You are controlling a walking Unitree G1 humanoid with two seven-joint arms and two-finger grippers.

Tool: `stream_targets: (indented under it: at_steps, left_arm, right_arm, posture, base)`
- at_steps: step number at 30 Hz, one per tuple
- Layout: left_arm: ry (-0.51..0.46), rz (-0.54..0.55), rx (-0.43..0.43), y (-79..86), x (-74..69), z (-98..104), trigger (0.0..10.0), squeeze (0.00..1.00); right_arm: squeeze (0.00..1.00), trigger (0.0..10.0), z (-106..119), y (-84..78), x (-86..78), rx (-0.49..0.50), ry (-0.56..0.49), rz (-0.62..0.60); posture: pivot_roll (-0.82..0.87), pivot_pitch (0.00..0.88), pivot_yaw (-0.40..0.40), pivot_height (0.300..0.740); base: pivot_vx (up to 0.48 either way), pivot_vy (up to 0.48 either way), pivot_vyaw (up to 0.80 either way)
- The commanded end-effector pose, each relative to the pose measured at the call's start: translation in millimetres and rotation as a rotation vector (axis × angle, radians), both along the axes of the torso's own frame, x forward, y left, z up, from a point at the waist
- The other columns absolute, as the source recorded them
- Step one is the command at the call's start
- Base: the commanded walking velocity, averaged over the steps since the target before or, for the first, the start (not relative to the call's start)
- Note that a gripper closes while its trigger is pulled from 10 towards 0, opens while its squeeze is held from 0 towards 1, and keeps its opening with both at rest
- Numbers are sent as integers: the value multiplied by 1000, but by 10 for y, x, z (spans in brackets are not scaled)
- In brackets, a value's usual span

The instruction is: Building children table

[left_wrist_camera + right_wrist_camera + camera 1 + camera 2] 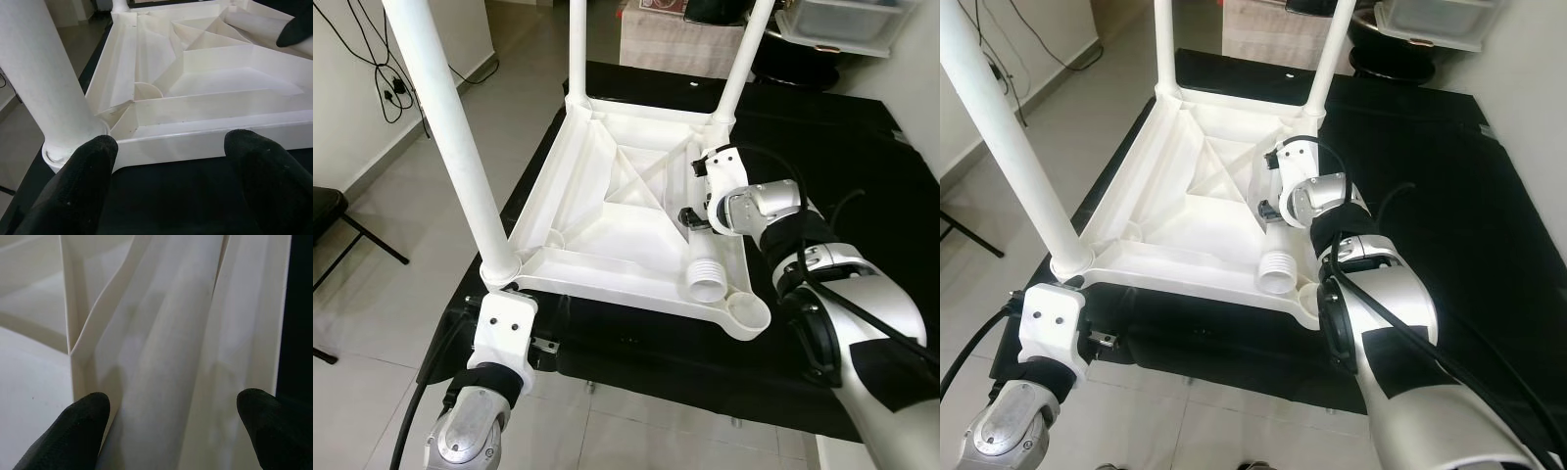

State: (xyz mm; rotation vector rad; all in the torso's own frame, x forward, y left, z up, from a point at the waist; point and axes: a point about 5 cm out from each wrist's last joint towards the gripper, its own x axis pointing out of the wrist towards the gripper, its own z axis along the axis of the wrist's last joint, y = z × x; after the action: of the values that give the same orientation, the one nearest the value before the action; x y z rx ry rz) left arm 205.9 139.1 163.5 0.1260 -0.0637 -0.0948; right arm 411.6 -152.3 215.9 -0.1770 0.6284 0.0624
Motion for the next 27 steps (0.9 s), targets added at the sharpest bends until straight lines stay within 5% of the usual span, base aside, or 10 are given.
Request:
stream_targets:
  at_steps: [1,3,4,6,7,9,27]
  left_arm:
    - [3,3,-6,-16,-27,7,10000,0]
    - [3,3,-7,-18,-28,6,10000,0]
    - [3,3,-8,-22,-27,4,10000,0]
    - [4,3,-10,-25,-27,2,10000,0]
    - [4,4,-11,-29,-28,-1,10000,0]
    - [5,4,-13,-33,-29,-3,10000,0]
    - [6,10,-18,-35,-36,-11,10000,0]
  right_arm:
    - [0,10000,-148,-81,-47,-21,61,-22]
    - [0,10000,-167,-80,-55,-19,72,-21]
    - [0,6863,-192,-76,-65,-20,87,-17]
    - [0,6863,-210,-74,-72,-20,97,-14]
    - [0,588,-225,-72,-79,-24,107,-9]
    - [0,0,-235,-72,-83,-26,113,-4]
    - [0,0,-227,-58,-79,-9,111,23]
  posture:
    - [0,149,-139,740]
    - [0,149,-139,740]
    - [-4,148,-144,740]
    - [-6,147,-146,740]
    - [-7,147,-149,740]
    - [-8,146,-152,740]
    - [-4,140,-155,740]
  base:
    - [0,0,0]
    - [0,0,0]
    - [0,0,0]
    - [0,0,0]
    - [0,0,0]
    - [0,0,0]
    - [0,0,0]
